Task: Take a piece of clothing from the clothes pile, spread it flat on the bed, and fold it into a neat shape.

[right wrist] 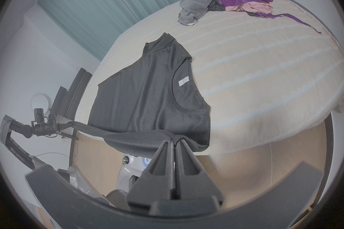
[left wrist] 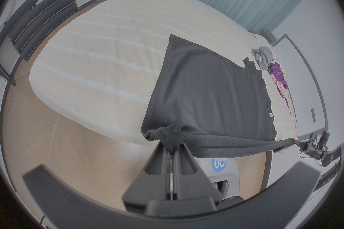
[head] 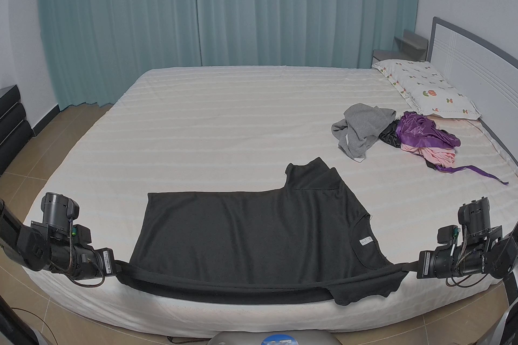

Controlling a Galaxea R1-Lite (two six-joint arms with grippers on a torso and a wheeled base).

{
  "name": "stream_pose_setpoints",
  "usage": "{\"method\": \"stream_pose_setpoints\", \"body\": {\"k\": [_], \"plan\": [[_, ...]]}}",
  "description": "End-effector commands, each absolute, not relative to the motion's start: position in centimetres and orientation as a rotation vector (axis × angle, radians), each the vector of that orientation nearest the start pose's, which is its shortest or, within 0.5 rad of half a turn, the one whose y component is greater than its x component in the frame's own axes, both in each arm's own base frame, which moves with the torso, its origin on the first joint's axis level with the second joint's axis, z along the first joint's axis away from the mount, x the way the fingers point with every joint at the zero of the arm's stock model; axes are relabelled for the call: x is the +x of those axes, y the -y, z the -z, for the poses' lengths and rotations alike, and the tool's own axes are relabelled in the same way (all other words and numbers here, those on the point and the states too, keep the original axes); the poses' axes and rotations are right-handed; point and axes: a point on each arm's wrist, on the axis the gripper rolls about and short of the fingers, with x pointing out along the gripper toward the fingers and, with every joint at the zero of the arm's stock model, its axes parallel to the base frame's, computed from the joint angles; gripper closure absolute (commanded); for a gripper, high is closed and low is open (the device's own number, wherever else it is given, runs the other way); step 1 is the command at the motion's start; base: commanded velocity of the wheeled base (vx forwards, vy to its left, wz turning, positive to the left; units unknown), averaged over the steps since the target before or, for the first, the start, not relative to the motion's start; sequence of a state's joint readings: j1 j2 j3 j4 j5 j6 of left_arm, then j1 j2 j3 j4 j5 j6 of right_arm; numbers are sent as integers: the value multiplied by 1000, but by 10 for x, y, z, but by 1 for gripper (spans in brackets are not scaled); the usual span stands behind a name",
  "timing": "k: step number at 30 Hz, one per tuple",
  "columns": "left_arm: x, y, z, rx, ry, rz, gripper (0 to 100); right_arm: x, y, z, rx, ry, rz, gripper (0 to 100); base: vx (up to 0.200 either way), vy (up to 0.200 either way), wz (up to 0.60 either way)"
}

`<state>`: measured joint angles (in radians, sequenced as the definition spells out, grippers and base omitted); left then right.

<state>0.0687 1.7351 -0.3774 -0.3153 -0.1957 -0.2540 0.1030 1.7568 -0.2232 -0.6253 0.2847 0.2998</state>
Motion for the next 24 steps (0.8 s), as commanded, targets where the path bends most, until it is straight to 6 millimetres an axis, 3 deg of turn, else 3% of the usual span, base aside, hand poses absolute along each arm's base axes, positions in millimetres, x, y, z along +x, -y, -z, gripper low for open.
{"method": "stream_pose_setpoints", "body": {"k": [1,8,24], "plan": [[222,-11,-48,-393,-1063,-23,100,210,-27,-39,362,-965,-221,100,0,0,0],[239,-12,-40,-415,-1080,-40,100,238,-32,-38,375,-941,-220,100,0,0,0],[263,-8,-25,-443,-1108,-47,100,270,-35,-27,377,-936,-219,100,0,0,0]]}}
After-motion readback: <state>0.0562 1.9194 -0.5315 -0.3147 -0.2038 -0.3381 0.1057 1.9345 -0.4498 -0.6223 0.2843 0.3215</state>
